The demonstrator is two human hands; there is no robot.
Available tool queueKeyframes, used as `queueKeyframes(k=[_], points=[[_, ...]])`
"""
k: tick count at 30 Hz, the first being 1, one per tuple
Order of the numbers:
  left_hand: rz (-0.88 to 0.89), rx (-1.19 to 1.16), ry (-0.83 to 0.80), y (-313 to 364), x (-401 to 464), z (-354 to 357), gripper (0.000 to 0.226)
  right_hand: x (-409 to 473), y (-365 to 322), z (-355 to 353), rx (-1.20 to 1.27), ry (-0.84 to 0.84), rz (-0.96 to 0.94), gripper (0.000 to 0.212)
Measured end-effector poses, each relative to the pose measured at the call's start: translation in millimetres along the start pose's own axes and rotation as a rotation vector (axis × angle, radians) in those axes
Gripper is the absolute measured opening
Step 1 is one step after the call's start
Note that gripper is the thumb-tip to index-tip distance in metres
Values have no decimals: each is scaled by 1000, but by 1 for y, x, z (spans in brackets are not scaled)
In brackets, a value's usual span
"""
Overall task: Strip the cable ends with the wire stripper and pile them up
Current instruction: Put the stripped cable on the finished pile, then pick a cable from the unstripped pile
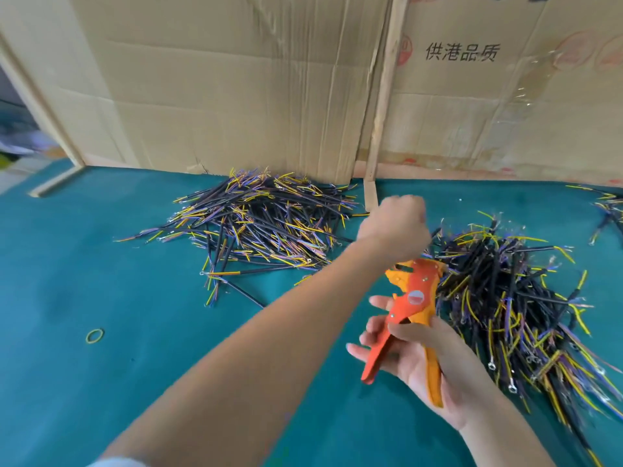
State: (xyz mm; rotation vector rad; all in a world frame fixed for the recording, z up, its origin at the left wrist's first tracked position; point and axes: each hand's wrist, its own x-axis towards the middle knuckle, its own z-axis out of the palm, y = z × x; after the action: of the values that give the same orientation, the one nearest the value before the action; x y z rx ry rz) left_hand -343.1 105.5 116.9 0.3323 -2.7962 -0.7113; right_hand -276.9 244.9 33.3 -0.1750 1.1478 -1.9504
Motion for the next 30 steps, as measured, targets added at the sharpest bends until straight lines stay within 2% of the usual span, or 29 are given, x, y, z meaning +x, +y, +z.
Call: queueKeyframes(k=[1,3,5,9,13,18,23,27,30], points=[[-70,54,26,-25,4,-9,31,1,-2,0,77,19,-25,52],[-231,194,52,-83,3,-27,32,3,-7,-3,183,102,-97,53],[-318,305,33,-127,-8,-39,37,6,-12,-7,229,175,-182,54],[-260,292,36,-176,-16,-44,47,7,-15,-19,192,263,-285,40],[-259,352,38,-173,-9,-41,36,7,-15,-23,151,309,-323,34],[-164,435,95,-173,-6,-45,18,8,-16,-25,142,333,-325,30],[-70,230,337,-165,-7,-57,15,8,-15,-24,163,314,-311,29],[-57,61,411,-144,-14,-65,11,9,-13,-20,187,286,-268,29],[17,-75,566,-116,-28,-65,8,7,-13,-16,166,226,-232,38]])
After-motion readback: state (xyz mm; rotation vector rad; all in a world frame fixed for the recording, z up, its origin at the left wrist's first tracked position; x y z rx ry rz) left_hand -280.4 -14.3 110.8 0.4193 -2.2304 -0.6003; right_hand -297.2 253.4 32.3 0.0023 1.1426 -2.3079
